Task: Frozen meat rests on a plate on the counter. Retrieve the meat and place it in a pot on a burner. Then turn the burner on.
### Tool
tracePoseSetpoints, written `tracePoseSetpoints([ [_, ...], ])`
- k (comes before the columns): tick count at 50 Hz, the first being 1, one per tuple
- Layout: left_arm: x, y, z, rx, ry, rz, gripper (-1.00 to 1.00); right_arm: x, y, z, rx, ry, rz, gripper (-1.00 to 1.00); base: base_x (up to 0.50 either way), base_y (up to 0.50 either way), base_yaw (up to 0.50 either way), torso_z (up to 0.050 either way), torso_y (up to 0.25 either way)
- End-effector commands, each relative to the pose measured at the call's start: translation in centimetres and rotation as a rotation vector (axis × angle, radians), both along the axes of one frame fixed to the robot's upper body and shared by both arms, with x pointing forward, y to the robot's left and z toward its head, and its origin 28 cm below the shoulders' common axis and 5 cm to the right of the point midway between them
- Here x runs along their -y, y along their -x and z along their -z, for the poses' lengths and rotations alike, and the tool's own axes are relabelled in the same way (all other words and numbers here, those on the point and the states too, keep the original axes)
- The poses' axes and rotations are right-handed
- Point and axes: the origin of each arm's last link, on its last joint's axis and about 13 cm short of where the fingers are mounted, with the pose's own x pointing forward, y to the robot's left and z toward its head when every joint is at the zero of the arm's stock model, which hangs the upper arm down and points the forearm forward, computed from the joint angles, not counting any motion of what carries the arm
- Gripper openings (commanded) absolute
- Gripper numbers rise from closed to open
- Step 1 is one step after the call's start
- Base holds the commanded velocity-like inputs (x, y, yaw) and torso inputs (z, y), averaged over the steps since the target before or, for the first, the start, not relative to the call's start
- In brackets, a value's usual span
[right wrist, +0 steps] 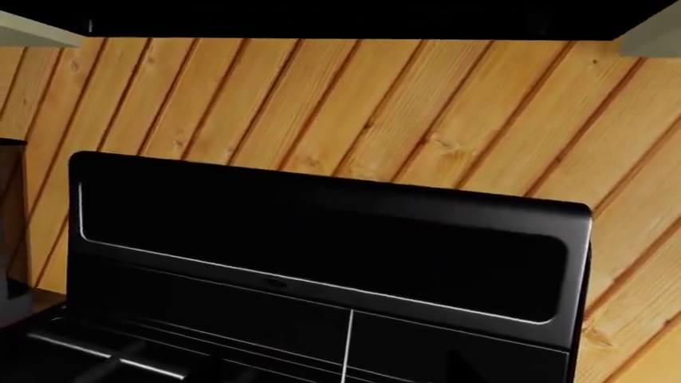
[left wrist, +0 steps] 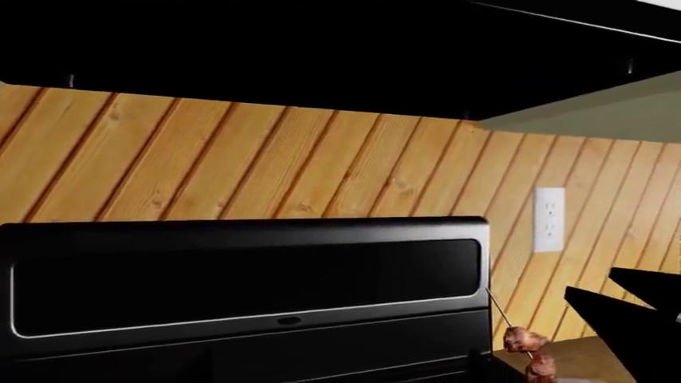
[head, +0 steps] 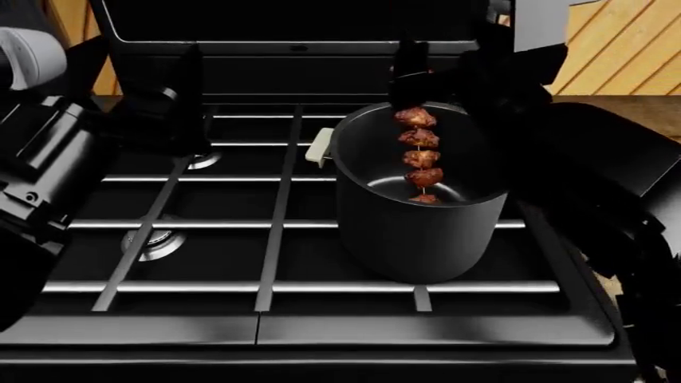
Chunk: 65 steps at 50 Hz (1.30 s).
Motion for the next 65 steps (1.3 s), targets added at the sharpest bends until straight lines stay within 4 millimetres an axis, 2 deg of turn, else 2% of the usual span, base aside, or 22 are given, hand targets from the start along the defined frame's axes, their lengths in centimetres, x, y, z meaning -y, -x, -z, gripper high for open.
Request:
tracePoseSetpoints([
  [1,0.3,0.4,0.0,0.033,-0.007,0.017,1.00,0.3,2.3,-1.2,0.011,0.075,0.001,1.00,0.00,0.00,0.00,0.000,0.000],
  [10,0.5,1.1,0.2,0.049,-0.018,0.024,1.00,0.5,4.9,-1.5,-0.018,0.025,-0.023,1.00,0.00,0.00,0.00,0.000,0.000],
  [23,-0.1,2.8,0.4,0.118,0.005,-0.021,1.00,1.0,9.0,-1.6,0.055,-0.012,0.026,1.00,0.00,0.00,0.00,0.000,0.000],
  [30,0.1,3.4,1.0,0.122,-0.005,0.000,1.00,1.1,10.5,-0.9,0.013,0.021,0.015,1.00,0.00,0.00,0.00,0.000,0.000],
  [33,0.1,3.5,1.5,0.116,-0.007,0.012,1.00,1.1,10.9,-0.8,0.043,0.061,0.011,1.00,0.00,0.00,0.00,0.000,0.000],
  [47,0.1,4.1,2.9,0.183,0.047,0.069,1.00,1.8,11.7,0.3,0.076,0.020,0.036,1.00,-0.03,0.00,0.00,0.000,0.000],
  [65,0.0,4.2,3.4,0.188,0.088,0.090,1.00,1.8,12.6,0.7,0.110,0.003,0.051,1.00,-0.50,0.00,0.00,0.001,0.001],
])
